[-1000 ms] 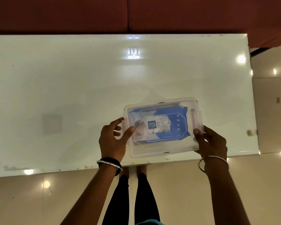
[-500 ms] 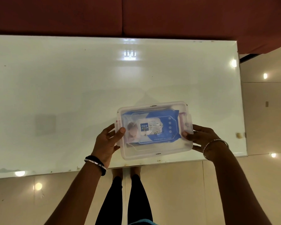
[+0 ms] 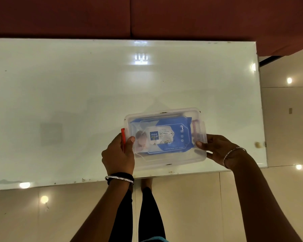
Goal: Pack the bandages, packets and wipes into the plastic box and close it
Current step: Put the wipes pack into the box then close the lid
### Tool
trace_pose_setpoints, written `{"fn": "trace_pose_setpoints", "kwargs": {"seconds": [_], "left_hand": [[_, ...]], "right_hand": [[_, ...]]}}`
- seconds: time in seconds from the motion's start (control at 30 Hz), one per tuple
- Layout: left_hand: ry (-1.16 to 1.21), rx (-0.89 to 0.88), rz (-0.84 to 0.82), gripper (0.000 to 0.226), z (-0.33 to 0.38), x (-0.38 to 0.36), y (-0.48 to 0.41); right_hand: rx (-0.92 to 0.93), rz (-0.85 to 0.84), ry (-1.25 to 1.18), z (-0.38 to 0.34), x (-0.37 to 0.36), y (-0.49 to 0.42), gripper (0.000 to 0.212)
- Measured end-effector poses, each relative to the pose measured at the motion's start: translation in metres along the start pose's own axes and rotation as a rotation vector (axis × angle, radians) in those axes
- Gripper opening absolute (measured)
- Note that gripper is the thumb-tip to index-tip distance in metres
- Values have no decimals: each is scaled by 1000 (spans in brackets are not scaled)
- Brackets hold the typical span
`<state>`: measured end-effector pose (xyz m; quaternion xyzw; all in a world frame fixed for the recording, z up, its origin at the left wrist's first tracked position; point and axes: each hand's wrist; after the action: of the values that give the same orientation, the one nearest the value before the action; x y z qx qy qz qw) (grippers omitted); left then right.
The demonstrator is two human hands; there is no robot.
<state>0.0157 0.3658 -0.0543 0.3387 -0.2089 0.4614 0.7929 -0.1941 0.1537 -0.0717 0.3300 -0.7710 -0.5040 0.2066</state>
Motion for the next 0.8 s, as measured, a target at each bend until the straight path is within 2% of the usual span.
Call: {"fn": "trace_pose_setpoints", "kwargs": {"seconds": [0.1,0.2,0.37,0.5,0.67,0.8], "left_hand": [[-62,-13,14,42,3,-3,4],[-72,-27,24,45,4,-4,6],[-37,-40,54,45,8,-4,9],[-26,-37,45,45,3,-4,8],[-6,-13,24,44,1,-2,1],[1,-57,72,42,4,11,-21]], "right_hand": [[-7,-28,-44,-4,1,1,52],[-10,41,-43,-10,0,7,51],[60,466,150,-8,-30,16,39],[154,718,447,0,-51,23,49],[179,761,485,-2,-58,30,48],[214,759,455,-18,-75,24,45]]}}
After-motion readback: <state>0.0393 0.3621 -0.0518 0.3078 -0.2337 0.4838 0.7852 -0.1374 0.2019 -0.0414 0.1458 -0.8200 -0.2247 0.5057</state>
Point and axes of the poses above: each hand's wrist, its own y-axis away from the middle knuckle, its own x-axis out of the back of the hand, z = x × y, and after that the axes turned 8 degrees about y, right-handed
